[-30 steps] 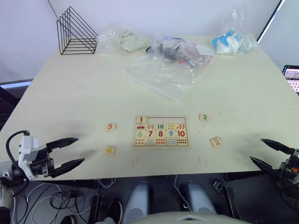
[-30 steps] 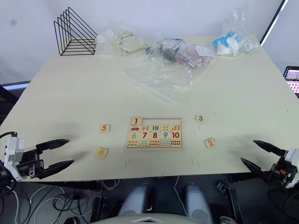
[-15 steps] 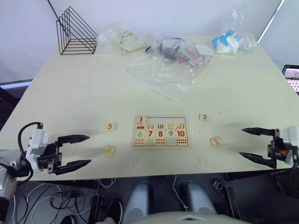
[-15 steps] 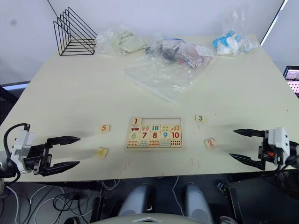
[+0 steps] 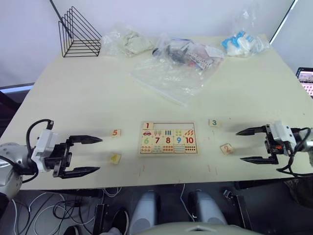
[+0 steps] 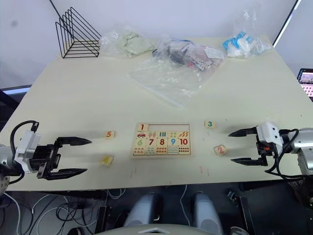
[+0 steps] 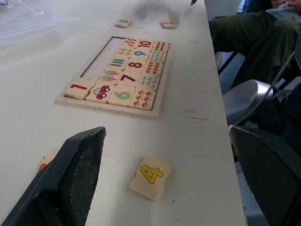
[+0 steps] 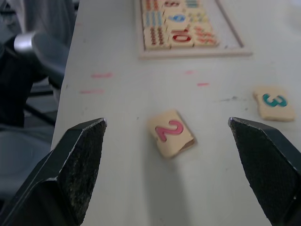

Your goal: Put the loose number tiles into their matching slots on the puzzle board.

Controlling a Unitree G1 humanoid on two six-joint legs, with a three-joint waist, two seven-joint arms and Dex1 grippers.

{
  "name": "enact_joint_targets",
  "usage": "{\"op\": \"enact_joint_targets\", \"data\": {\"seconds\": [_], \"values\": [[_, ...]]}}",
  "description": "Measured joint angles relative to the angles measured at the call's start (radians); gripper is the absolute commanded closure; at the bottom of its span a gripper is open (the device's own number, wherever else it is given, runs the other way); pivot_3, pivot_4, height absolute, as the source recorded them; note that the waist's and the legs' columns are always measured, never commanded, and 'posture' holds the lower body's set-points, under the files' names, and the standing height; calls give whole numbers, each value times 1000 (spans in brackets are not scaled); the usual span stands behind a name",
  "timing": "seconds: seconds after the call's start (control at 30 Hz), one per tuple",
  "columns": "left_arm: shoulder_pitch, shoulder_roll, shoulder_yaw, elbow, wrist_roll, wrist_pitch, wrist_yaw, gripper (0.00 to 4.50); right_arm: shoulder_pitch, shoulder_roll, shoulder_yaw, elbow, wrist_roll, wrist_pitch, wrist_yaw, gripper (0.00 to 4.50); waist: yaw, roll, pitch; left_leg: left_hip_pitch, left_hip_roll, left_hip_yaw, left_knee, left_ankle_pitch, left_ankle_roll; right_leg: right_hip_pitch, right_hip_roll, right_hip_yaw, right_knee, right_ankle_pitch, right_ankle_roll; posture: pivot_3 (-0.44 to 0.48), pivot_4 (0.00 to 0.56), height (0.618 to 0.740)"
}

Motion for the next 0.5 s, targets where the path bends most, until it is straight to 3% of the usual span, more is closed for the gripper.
{"op": "enact_joint_targets", "data": {"seconds": [0.5], "values": [[45, 22, -53, 62, -88, -153, -1, 0, -217, 2, 286, 193, -129, -192, 0, 142, 1, 1, 1, 0, 0, 1, 0, 0, 0, 0, 0, 0, 0, 0, 0, 0, 150, 740]]}}
